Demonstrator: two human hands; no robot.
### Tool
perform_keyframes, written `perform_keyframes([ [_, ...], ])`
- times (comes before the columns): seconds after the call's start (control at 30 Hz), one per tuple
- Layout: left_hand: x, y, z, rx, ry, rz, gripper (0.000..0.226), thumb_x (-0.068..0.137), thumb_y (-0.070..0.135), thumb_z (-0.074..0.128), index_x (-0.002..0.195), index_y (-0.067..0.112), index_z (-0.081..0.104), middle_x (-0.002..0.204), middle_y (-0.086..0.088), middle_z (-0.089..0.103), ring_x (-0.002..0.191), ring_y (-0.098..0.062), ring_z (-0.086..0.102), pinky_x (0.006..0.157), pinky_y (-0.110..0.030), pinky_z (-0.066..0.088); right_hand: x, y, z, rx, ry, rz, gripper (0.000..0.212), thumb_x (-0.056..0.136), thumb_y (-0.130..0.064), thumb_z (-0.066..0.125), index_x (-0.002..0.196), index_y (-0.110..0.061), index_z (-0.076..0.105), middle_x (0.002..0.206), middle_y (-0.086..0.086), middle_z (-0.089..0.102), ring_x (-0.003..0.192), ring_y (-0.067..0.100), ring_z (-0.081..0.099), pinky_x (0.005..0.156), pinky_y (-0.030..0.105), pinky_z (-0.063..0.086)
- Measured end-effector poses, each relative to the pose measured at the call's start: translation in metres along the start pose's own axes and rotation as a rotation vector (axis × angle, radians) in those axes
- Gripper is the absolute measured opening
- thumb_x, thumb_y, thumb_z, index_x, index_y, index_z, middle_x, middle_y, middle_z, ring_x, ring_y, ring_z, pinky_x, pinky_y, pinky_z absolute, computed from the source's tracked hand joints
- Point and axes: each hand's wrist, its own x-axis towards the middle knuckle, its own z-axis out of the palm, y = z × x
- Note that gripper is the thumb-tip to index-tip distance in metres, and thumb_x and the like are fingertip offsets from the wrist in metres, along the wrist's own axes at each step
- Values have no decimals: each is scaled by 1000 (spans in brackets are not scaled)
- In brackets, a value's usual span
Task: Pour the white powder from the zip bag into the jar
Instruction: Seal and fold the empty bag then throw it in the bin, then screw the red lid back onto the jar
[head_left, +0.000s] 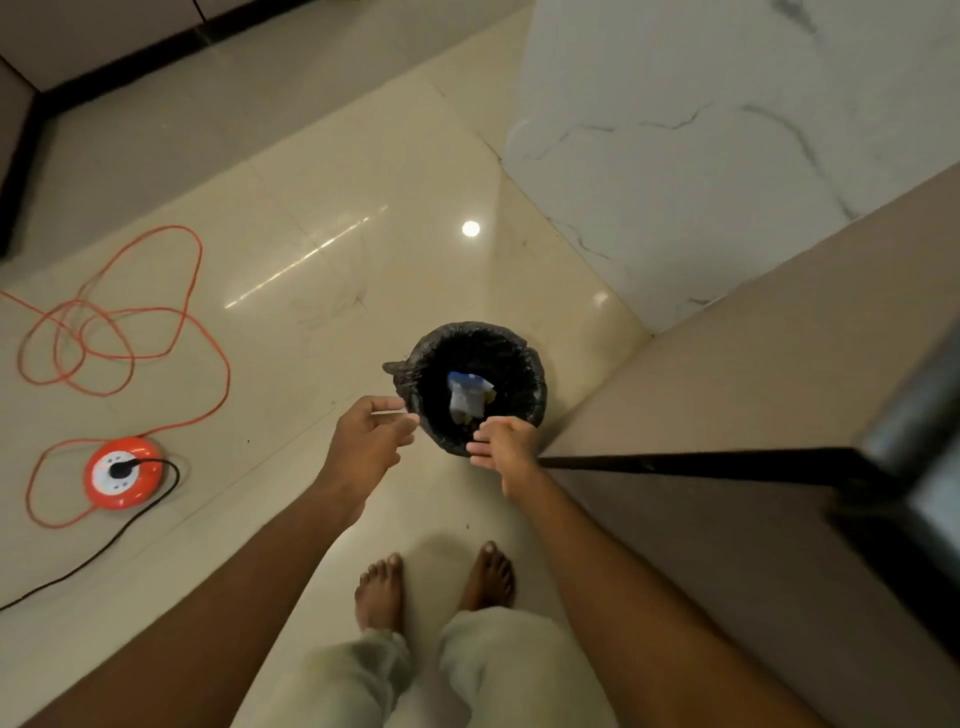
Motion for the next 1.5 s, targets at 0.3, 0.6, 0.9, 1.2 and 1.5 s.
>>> perform_keyframes([
  [0.3,-196,97,-41,245,-29,164,6,97,17,72,102,16,71,102,5,70,94,-16,65,83,-31,53,-268,-37,-84,-321,21,-453,14,98,-12,63,111,-17,64,95,2,71,91,33,75,81,47,63],
  [0.6,-293,134,-7,584,-220,717,18,96,18,73,105,32,66,107,13,62,95,9,62,84,-13,47,-409,-35,-165,-229,400,-809,19,101,-23,65,116,-32,59,99,-15,67,93,-4,66,75,8,52],
  [0.9,-376,171,135,638,-540,1113,20,93,14,75,109,24,67,119,2,59,102,-16,65,90,-41,58,-467,-7,-302,-338,1002,-914,27,97,-25,67,123,-19,63,109,-6,67,99,14,63,78,37,57],
  [1.2,-451,167,317,642,-781,1193,27,92,22,76,114,33,65,122,10,52,117,-13,56,98,-38,51,-473,36,-483,-396,1231,-836,24,94,-18,69,117,-11,68,108,5,72,99,22,66,81,40,57],
  [1.5,-495,151,471,737,-813,1088,86,77,38,91,147,25,44,147,0,47,139,-19,42,112,-32,37,-428,49,-646,-394,1289,-844,16,92,-6,67,107,-10,71,108,5,74,99,24,64,77,43,58],
])
